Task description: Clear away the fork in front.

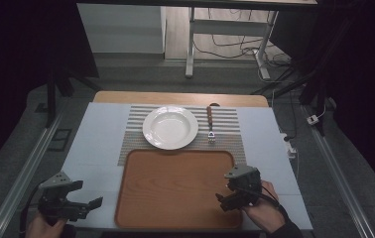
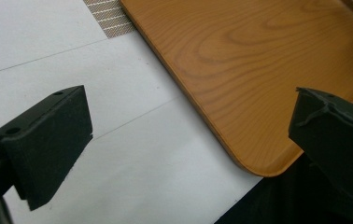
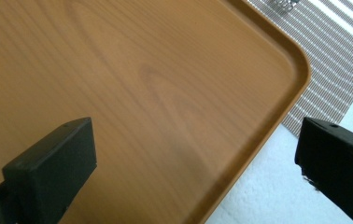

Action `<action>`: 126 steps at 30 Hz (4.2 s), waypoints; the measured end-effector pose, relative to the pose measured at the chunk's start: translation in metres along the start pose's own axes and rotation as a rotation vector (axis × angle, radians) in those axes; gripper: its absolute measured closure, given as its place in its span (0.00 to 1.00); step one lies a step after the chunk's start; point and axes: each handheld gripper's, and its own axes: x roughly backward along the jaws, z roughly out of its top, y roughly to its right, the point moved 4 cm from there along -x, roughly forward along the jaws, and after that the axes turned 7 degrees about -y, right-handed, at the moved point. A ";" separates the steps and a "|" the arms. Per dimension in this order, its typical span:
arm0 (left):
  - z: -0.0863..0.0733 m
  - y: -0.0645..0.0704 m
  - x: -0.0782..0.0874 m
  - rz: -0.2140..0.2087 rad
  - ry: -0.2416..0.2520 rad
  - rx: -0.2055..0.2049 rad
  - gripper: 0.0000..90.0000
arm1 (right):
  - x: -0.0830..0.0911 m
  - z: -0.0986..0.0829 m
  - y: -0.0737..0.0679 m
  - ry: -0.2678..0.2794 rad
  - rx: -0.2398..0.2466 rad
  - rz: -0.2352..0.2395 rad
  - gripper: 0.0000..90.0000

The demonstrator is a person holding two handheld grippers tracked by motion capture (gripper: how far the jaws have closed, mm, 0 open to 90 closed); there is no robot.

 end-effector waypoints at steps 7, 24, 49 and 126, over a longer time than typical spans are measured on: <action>0.000 0.000 0.000 0.000 -0.002 0.001 0.00 | -0.008 0.012 -0.005 -0.023 0.066 -0.047 0.00; 0.000 -0.001 0.000 -0.001 -0.005 0.002 0.00 | -0.026 0.038 -0.014 -0.088 0.322 -0.201 0.00; 0.000 -0.001 0.000 -0.009 -0.006 0.004 0.00 | -0.068 0.072 0.025 -0.186 0.507 -0.343 0.00; 0.000 0.000 -0.001 -0.024 -0.009 -0.009 0.00 | -0.113 0.121 0.069 -0.172 0.674 -0.490 1.00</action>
